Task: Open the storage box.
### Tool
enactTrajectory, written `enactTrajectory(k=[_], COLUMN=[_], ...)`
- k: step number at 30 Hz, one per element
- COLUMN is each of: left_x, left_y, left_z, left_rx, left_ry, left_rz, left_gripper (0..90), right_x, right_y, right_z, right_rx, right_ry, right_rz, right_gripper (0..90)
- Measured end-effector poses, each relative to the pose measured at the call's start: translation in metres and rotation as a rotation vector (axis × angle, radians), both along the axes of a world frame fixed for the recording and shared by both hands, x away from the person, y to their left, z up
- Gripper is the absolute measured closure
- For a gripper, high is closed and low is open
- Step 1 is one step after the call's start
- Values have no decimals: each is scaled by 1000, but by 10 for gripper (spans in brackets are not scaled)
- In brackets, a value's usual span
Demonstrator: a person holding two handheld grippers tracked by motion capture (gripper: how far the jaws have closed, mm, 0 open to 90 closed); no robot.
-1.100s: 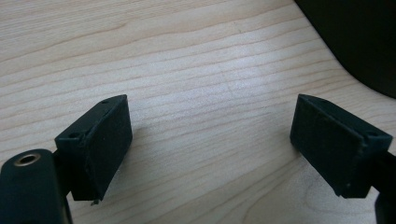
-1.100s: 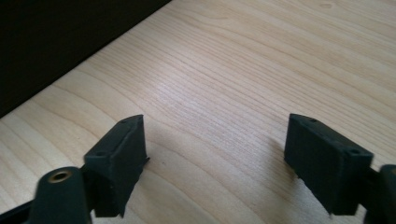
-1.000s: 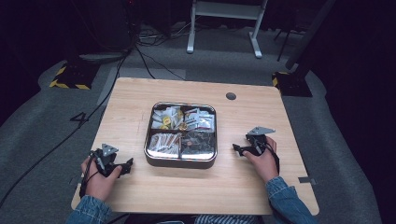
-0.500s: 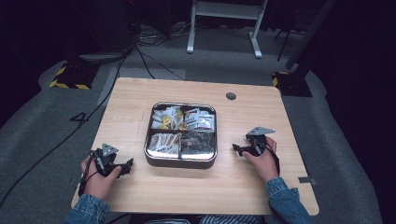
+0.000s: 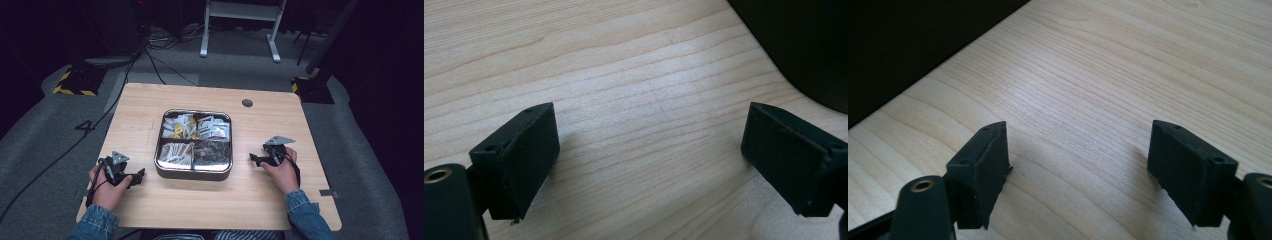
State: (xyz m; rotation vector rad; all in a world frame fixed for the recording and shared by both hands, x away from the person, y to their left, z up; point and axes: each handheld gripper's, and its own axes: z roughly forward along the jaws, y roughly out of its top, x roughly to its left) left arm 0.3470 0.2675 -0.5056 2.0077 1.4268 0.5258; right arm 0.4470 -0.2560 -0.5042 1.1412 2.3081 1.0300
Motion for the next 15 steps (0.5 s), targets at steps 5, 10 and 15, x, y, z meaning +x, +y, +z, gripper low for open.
enactTrajectory(k=[5, 10, 15], left_x=[0, 0, 0], left_y=[0, 0, -1], left_z=[0, 0, 0], left_rx=[1, 1, -1], left_ry=[0, -2, -1], left_rz=[-1, 3, -2], left_gripper=[89, 90, 87], right_x=[0, -1, -2], right_y=[0, 1, 6], right_z=[0, 4, 22], right_rx=[5, 29, 56], right_ry=[0, 24, 16], right_rz=[3, 22, 68], right_gripper=[250, 327, 270])
